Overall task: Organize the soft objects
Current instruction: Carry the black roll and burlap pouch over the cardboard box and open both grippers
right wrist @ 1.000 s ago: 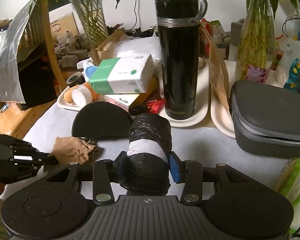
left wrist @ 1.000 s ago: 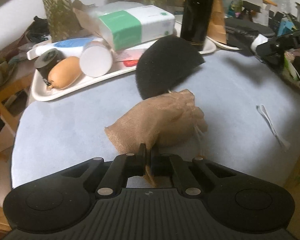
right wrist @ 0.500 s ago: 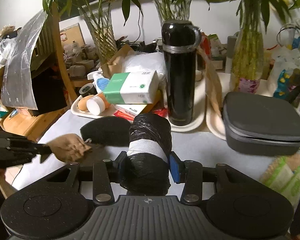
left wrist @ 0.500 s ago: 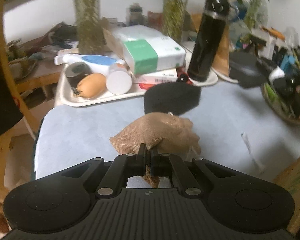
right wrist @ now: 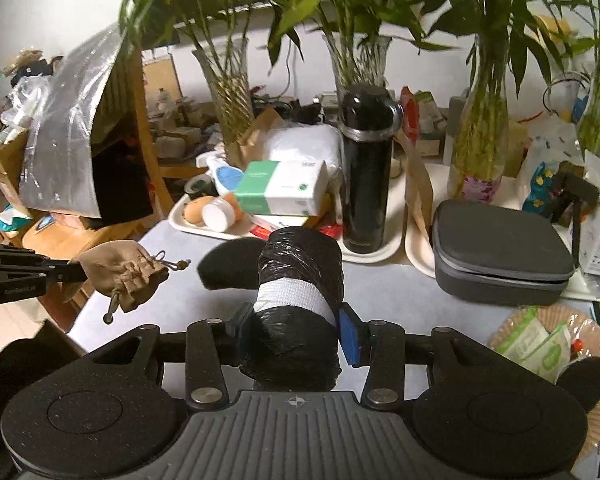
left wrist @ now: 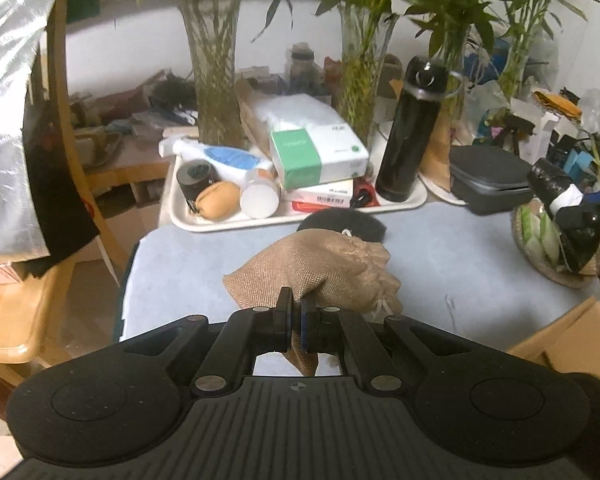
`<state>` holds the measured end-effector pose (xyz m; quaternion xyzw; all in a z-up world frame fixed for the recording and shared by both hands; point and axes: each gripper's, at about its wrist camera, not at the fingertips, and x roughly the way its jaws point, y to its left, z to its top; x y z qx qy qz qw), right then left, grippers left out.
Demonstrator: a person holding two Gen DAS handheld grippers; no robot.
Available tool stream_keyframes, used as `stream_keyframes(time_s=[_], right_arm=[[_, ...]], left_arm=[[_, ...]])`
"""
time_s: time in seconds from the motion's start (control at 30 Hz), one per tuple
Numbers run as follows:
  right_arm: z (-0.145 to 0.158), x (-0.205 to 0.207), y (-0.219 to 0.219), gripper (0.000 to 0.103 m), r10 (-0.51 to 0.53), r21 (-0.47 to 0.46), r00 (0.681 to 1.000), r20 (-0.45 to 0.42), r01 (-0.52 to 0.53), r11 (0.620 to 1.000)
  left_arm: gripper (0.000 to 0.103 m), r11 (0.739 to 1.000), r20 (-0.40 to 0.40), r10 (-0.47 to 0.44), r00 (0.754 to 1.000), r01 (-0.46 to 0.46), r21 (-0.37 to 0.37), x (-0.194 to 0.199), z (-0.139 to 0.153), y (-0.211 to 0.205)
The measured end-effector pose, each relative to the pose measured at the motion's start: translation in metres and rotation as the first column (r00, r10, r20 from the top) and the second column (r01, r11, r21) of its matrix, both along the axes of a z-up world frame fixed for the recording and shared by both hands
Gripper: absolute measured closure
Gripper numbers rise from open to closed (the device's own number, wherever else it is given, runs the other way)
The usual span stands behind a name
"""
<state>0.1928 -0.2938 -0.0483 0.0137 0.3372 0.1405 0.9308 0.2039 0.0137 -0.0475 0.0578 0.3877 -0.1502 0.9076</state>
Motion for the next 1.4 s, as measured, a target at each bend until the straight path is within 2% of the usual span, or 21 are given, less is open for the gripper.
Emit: stream_keyframes(time_s=[0.33,0.6,0.77,0.93,1.1,1.2,1.27,1.3,1.33,1.37,1.4], right_arm=[[0.043,-0.049,-0.002,0.056,0.005,0.003,0.999,0.033,-0.005,1.0],[0.064,-0.091,-0.001,0.056,0.023,0.008,0.998,0.057,-0.024,1.0],[0.071,-0.109,-0.003,0.056,0.023,0.018,0.997,0.07,-0.024,1.0],[0.075,-0.124,-0.005,0.056,0.024,0.015,0.997,0.075,-0.025,1.0],[0.074,-0.135,-0.009,0.056,0.017,0.016,0.997,0.077,-0.018,1.0],[0.074,-0.14,-0.014,0.056,0.013,0.024,0.997,0.075,-0.015,1.0],[0.074,-0.143,-0.015,0.056,0.015,0.02,0.997,0.073,-0.017,1.0],[0.074,-0.144,-0.016,0.056,0.016,0.018,0.997,0.072,-0.018,1.0],[0.073,-0.145,-0.016,0.056,0.018,0.017,0.997,0.07,-0.019,1.0],[0.073,-0.147,-0.016,0.056,0.02,0.017,0.997,0.068,-0.021,1.0],[0.072,-0.148,-0.016,0.056,0.023,0.017,0.998,0.066,-0.024,1.0]], left_arm=[[0.099,1.0,0.065,0.0,0.998,-0.001,0.016,-0.044,0.061,-0.017],[0.099,0.999,0.092,-0.033,0.995,0.033,0.001,-0.081,0.093,-0.018],[0.099,0.997,0.092,-0.073,0.993,0.076,-0.031,-0.099,0.104,-0.022],[0.099,0.986,0.094,-0.157,0.983,0.161,-0.037,-0.114,0.106,-0.041],[0.099,0.964,0.09,-0.261,0.961,0.264,-0.024,-0.125,0.098,-0.068],[0.098,0.942,0.088,-0.333,0.939,0.335,-0.011,-0.13,0.088,-0.084],[0.094,0.92,0.1,-0.391,0.915,0.393,0.007,-0.134,0.08,-0.092],[0.088,0.908,0.1,-0.417,0.903,0.417,0.02,-0.135,0.076,-0.096],[0.069,0.902,0.093,-0.432,0.897,0.431,0.029,-0.136,0.071,-0.099],[0.06,0.9,0.09,-0.437,0.895,0.436,0.027,-0.138,0.068,-0.098],[0.046,0.899,0.097,-0.437,0.894,0.438,0.015,-0.139,0.066,-0.095]])
